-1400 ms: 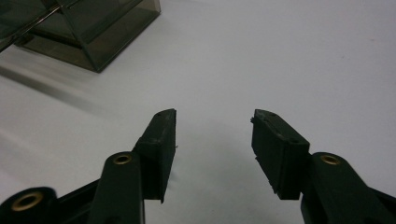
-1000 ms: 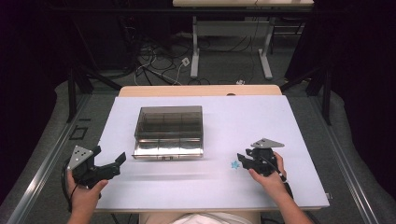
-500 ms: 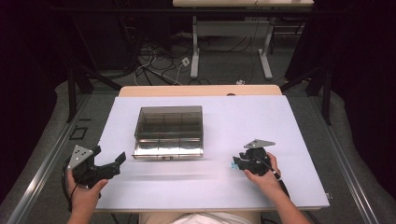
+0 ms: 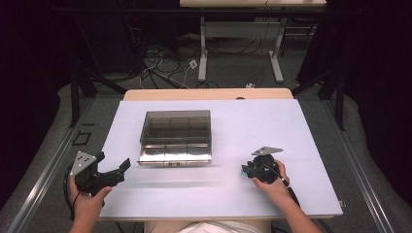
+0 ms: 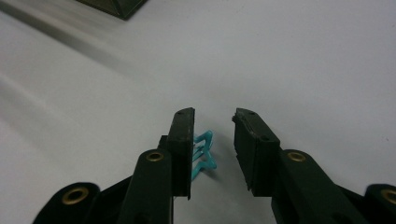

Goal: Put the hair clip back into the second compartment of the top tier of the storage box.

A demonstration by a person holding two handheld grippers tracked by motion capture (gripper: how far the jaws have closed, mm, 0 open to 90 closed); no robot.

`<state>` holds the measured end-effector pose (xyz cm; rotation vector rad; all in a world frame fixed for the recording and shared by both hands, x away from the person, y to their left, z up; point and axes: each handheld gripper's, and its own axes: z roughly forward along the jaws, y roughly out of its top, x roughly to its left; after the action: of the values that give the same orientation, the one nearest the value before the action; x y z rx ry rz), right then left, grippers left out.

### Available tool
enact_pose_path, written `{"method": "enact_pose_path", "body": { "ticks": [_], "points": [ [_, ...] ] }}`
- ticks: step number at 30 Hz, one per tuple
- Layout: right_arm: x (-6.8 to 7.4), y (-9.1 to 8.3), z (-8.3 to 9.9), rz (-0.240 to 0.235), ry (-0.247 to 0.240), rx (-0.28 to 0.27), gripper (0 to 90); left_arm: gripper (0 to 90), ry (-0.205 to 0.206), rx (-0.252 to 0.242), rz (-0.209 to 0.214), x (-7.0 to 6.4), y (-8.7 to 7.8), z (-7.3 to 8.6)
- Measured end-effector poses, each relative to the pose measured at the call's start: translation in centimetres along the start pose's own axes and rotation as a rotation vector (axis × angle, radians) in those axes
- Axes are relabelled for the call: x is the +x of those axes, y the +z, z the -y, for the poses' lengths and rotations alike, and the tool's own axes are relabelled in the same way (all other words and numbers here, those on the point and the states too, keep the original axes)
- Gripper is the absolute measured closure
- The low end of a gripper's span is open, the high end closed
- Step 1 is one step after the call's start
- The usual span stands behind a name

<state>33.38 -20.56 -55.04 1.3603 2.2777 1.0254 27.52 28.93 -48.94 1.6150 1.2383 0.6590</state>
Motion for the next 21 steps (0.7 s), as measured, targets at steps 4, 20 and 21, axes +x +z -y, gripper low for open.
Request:
{"method": "enact_pose_path", "body": {
  "ticks": [4, 20, 21],
  "points": [
    [-0.05, 0.13, 0.05, -0.002, -0.004, 0.005, 69.5, 2.4, 0.003, 0.003, 0.0, 0.02, 0.0, 0.0],
    [0.11, 0.41, 0.15, -0.02, -0.008, 0.037, 77.9, 2.4, 0.004, 0.009, 0.001, 0.1, 0.06, 0.02],
    [0.09, 0.42, 0.16, -0.023, -0.009, 0.038, 78.8, 2.4, 0.004, 0.01, 0.0, 0.11, 0.07, 0.03]
  ]
}}
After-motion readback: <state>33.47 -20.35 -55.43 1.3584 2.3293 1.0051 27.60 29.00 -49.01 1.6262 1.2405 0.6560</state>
